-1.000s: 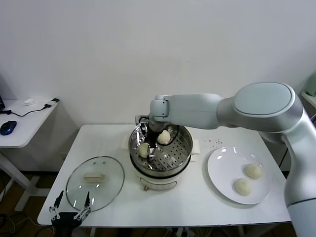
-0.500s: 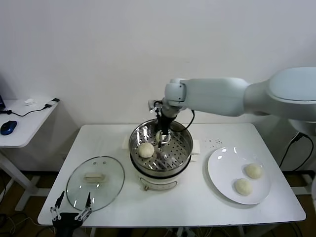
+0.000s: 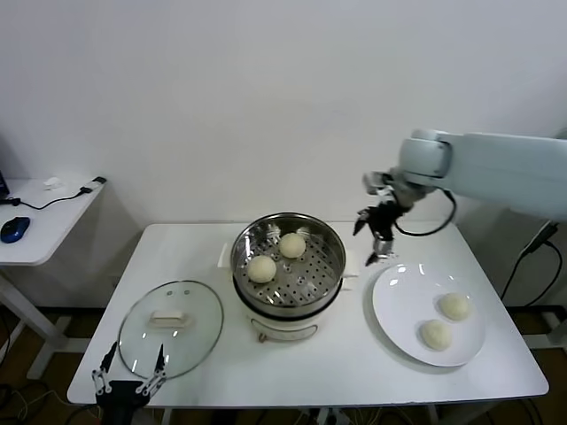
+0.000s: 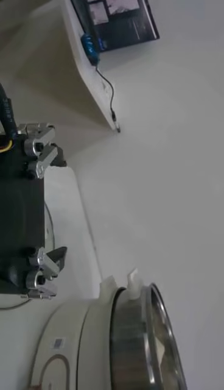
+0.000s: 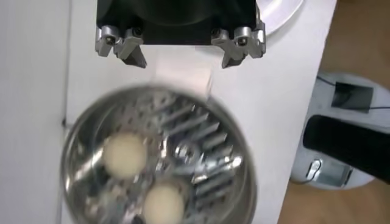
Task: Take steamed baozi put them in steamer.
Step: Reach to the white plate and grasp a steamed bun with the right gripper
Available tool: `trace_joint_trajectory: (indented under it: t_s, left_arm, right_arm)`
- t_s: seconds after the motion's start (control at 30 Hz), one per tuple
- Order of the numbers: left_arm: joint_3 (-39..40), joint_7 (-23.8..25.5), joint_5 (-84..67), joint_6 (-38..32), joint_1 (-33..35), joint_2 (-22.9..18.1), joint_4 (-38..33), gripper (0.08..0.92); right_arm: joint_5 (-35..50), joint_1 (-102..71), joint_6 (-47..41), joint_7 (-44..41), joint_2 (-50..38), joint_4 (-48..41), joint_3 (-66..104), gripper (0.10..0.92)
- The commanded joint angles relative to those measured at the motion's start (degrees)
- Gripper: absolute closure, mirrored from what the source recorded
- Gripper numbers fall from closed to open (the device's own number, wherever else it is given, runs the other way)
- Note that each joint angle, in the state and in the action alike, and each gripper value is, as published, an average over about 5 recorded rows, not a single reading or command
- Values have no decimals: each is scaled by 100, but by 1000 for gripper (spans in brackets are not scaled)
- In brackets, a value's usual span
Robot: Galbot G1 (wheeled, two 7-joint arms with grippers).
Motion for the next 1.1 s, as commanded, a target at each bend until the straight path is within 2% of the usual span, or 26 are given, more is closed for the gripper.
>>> trace_joint_trajectory:
  t_s: [0.03,0.2,0.5,1.1]
  left_arm:
    - [-15,7,104,43,23,-22,-48,177]
    - [-38,8,154,67,35,-49,-65,177]
    - [-54,3,237,56,34,-89,-9,177]
    - [-50,-1,297,43,27,-152,109,177]
  right_arm:
    - [-1869,-1524,142,-149,-1812,408,1007,203]
    - [-2399,-2307,187,-145,-1881,241,1408,203]
    - [-2796,-3328,190,-66,-1779,-134,1960,203]
    - [-2989,-4052,208,-13,-1232,-803,2670,203]
